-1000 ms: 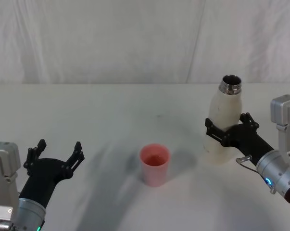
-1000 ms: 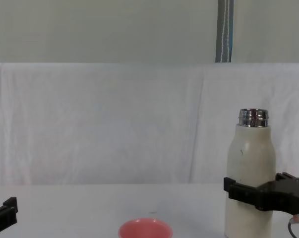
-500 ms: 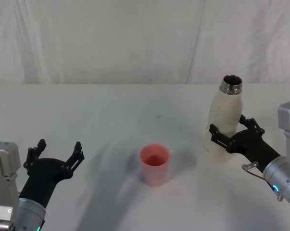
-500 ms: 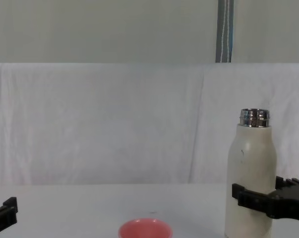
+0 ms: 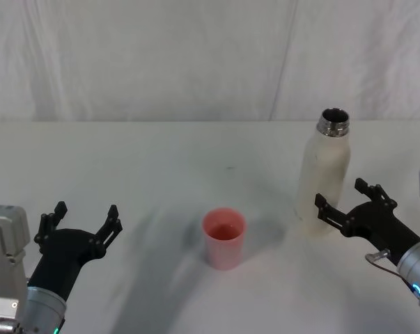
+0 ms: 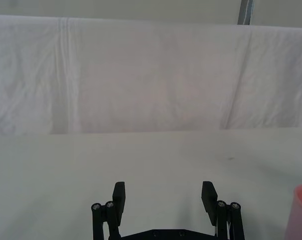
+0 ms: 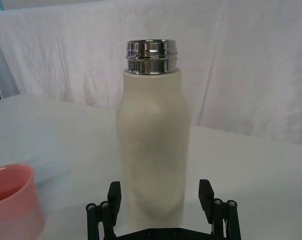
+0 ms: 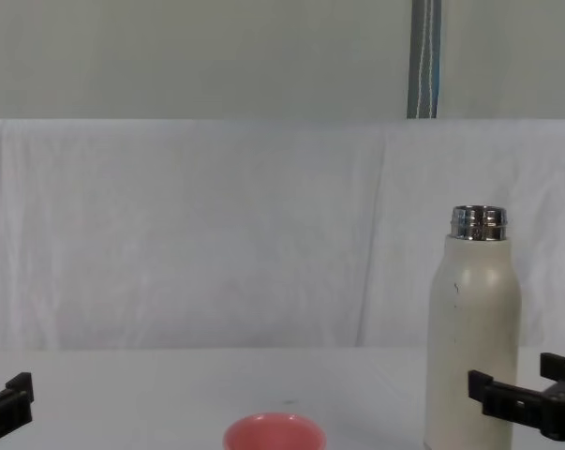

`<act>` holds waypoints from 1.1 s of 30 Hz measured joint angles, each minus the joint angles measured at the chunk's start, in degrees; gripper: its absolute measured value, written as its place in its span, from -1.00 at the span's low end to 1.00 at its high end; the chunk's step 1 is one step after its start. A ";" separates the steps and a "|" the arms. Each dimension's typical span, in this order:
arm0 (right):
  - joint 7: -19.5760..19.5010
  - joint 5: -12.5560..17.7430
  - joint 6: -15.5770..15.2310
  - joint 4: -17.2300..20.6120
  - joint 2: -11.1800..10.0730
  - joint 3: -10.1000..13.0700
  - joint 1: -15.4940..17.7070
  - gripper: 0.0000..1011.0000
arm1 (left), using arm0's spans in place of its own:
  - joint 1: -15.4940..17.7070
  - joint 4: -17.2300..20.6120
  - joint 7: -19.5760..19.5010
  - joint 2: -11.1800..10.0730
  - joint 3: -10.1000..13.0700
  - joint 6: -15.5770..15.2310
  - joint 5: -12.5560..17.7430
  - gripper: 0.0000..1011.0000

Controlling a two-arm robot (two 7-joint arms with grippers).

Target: Grasp the thermos with one hand and pour water into the cup lid.

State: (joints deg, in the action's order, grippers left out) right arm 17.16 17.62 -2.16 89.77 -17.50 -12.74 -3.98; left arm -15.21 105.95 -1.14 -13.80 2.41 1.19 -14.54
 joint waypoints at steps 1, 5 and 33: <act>0.02 0.10 -0.04 0.31 -0.17 0.07 0.26 0.98 | 0.00 0.00 0.00 0.00 0.00 0.00 0.00 0.98; 0.05 0.56 -0.16 1.79 -1.00 0.58 1.67 0.98 | 0.00 0.00 0.00 0.00 0.00 0.00 0.00 0.98; -3.55 -1.63 3.27 7.69 -1.77 3.19 8.98 0.98 | 0.00 0.00 0.00 0.00 0.00 0.00 0.00 0.98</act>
State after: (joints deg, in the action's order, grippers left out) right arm 13.62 15.99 1.11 97.47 -19.27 -9.55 5.01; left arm -15.21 105.95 -1.14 -13.80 2.42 1.19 -14.54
